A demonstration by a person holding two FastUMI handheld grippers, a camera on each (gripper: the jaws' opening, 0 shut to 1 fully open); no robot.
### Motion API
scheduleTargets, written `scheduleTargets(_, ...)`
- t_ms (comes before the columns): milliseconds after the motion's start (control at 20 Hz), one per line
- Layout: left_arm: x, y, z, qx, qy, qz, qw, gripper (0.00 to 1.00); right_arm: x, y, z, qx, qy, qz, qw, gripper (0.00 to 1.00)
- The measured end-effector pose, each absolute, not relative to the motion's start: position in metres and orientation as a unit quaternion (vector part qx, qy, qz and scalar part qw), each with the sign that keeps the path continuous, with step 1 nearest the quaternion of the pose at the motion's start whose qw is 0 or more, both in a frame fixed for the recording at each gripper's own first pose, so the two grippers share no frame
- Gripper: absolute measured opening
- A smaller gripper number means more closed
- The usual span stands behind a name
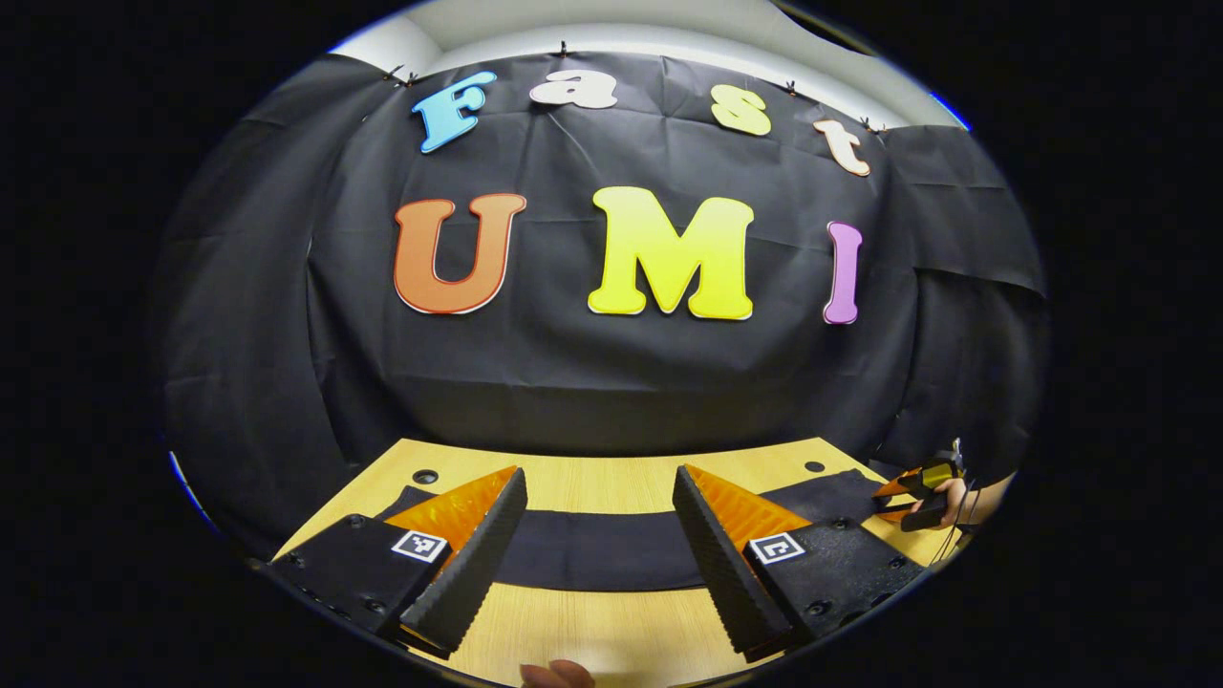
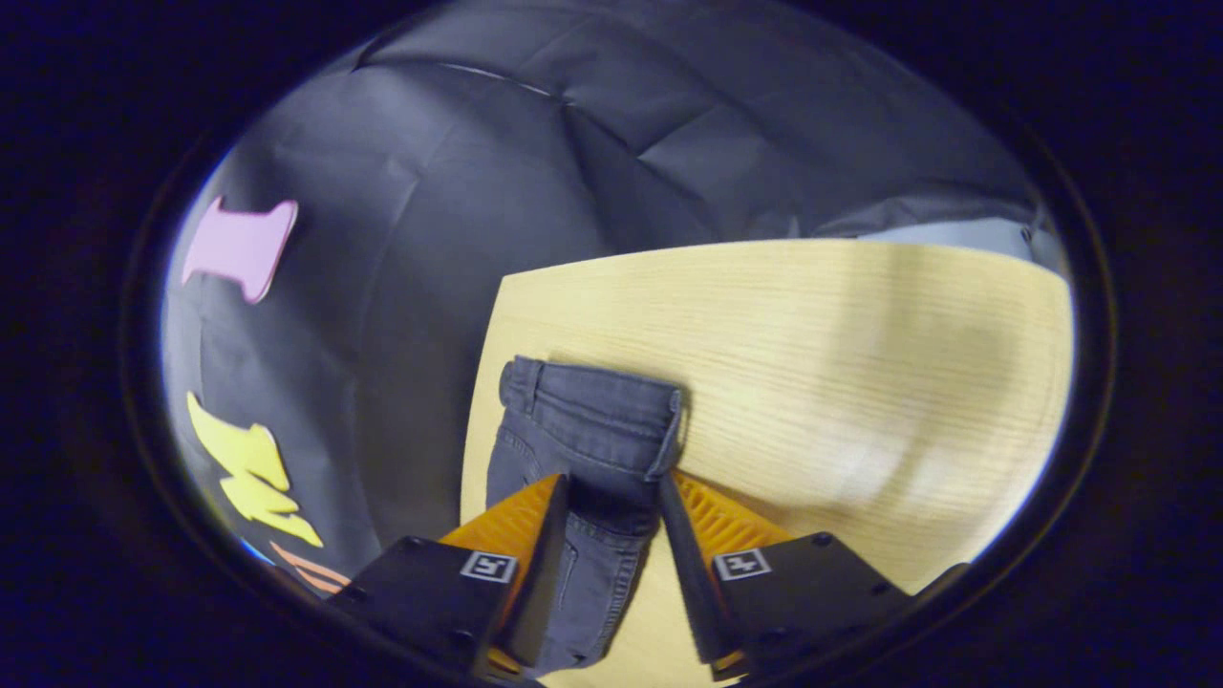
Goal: Grasp the waist and the cuffs of the jeans and fold them to make the two legs overlap; first hold the waist and fold one-third of the jeans toward the cuffs, then hold the cuffs and fold the remaining one-third in the same direction to finish folding.
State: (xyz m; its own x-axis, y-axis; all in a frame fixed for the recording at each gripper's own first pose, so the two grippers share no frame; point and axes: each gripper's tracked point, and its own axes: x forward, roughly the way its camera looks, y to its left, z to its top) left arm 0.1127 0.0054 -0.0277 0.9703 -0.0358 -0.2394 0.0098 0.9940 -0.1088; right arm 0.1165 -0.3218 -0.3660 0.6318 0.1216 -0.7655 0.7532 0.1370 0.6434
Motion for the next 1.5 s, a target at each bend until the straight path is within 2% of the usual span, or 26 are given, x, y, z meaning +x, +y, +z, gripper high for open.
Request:
scheduleTargets(50, 0.111, 0.003, -0.029, -0.053, 0.123, -0.013, 0.991, 0.99, 0.118, -0.320, -0.367, 0.623, 0.355, -0.237, 0.655, 0.47)
scheduleTargets(150, 0.110, 0.002, -0.031, -0.052, 0.129, -0.015, 0.990, 0.99, 0.121, -0.318, -0.374, 0.612, 0.361, -0.226, 0.666, 0.41)
scheduleTargets(200, 0.109, 0.001, -0.031, -0.051, 0.132, -0.015, 0.990, 0.99, 0.118, -0.321, -0.375, 0.596, 0.371, -0.225, 0.676, 0.34)
scheduleTargets(300, 0.104, 0.000, -0.035, -0.050, 0.139, -0.012, 0.989, 0.99, 0.127, -0.317, -0.377, 0.565, 0.392, -0.221, 0.692, 0.26)
scheduleTargets(350, 0.103, 0.001, -0.037, -0.053, 0.145, -0.009, 0.988, 0.99, 0.134, -0.317, -0.378, 0.548, 0.396, -0.219, 0.704, 0.07)
scheduleTargets(400, 0.103, 0.001, -0.037, -0.056, 0.147, -0.007, 0.988, 0.99, 0.135, -0.318, -0.375, 0.543, 0.393, -0.221, 0.709, 0.07)
scheduleTargets(450, 0.101, 0.002, -0.038, -0.059, 0.149, -0.005, 0.987, 0.99, 0.133, -0.317, -0.375, 0.544, 0.396, -0.219, 0.707, 0.01)
scheduleTargets(650, 0.098, 0.000, -0.036, -0.060, 0.152, -0.003, 0.987, 0.99, 0.134, -0.318, -0.371, 0.531, 0.393, -0.224, 0.716, 0.01)
scheduleTargets(700, 0.096, 0.002, -0.038, -0.061, 0.154, -0.003, 0.986, 0.99, 0.135, -0.316, -0.362, 0.499, 0.394, -0.218, 0.740, 0.01)
scheduleTargets(950, 0.089, 0.004, -0.042, -0.072, 0.164, 0.001, 0.984, 0.99, 0.148, -0.307, -0.327, 0.397, 0.381, -0.183, 0.815, 0.01)
scheduleTargets(1000, 0.088, 0.002, -0.042, -0.075, 0.164, 0.001, 0.984, 0.99, 0.156, -0.299, -0.313, 0.355, 0.373, -0.166, 0.841, 0.01)
scheduleTargets(1100, 0.085, 0.003, -0.041, -0.074, 0.163, 0.001, 0.984, 0.99, 0.161, -0.289, -0.297, 0.308, 0.364, -0.146, 0.867, 0.01)
scheduleTargets(1500, 0.078, 0.011, -0.043, -0.086, 0.165, 0.012, 0.982, 0.99, 0.173, -0.255, -0.251, 0.220, 0.339, -0.093, 0.910, 0.01)
